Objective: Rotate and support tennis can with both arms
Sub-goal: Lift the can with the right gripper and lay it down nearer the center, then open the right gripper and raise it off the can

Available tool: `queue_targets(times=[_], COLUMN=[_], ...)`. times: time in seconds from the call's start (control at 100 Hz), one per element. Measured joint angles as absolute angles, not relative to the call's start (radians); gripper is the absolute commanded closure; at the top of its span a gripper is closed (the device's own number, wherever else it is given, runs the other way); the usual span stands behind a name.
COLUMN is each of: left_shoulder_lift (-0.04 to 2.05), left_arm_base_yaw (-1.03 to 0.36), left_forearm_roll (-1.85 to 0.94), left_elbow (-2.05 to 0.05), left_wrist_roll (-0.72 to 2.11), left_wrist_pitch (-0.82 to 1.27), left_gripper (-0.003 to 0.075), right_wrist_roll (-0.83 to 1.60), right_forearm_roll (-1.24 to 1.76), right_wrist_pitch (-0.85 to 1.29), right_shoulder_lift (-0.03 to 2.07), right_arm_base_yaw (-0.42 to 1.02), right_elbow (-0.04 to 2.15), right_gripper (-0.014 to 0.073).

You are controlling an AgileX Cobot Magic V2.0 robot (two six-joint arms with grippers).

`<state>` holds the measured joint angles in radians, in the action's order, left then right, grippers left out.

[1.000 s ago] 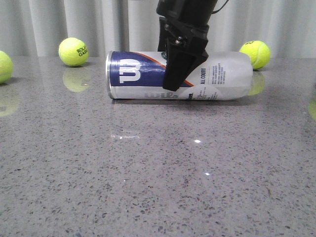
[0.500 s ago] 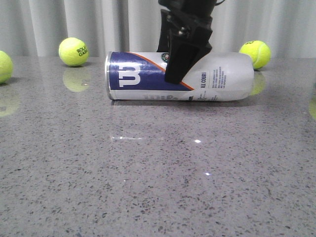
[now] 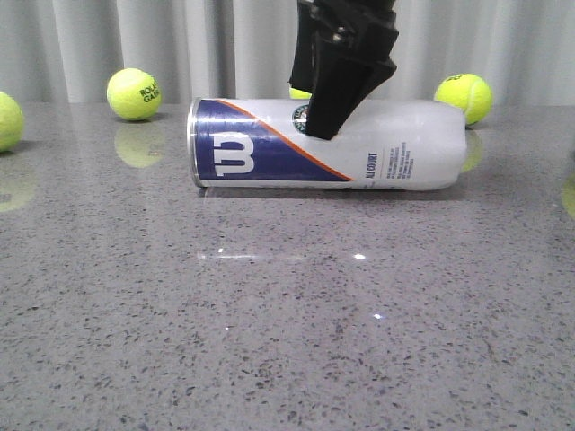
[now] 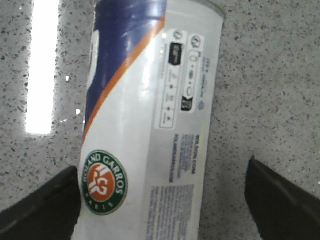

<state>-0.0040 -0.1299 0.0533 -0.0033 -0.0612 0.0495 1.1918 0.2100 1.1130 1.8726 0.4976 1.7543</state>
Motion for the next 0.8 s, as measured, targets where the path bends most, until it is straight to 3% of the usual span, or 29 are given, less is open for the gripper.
queue_targets(times=[0.63, 0.8], left_shoulder_lift=[-0.004, -0.004], left_arm_base_yaw=[-0.130, -0.130], left_forearm_roll=[0.053, 0.053], left_elbow=[-0.003, -0.003], left_wrist_roll=[-0.061, -0.061], left_wrist_pitch=[0.049, 0.049], left_gripper=[0.0741, 0.0741], right_wrist_roll=[1.189, 1.073], right_forearm_roll=[0.218, 0.221], right_wrist_pitch=[1.166, 1.170], right_shoulder_lift=[1.817, 1.747], right_arm_base_yaw=[0.498, 0.498], right_elbow=[1.754, 1.754], right_gripper=[-0.0057, -0.0057])
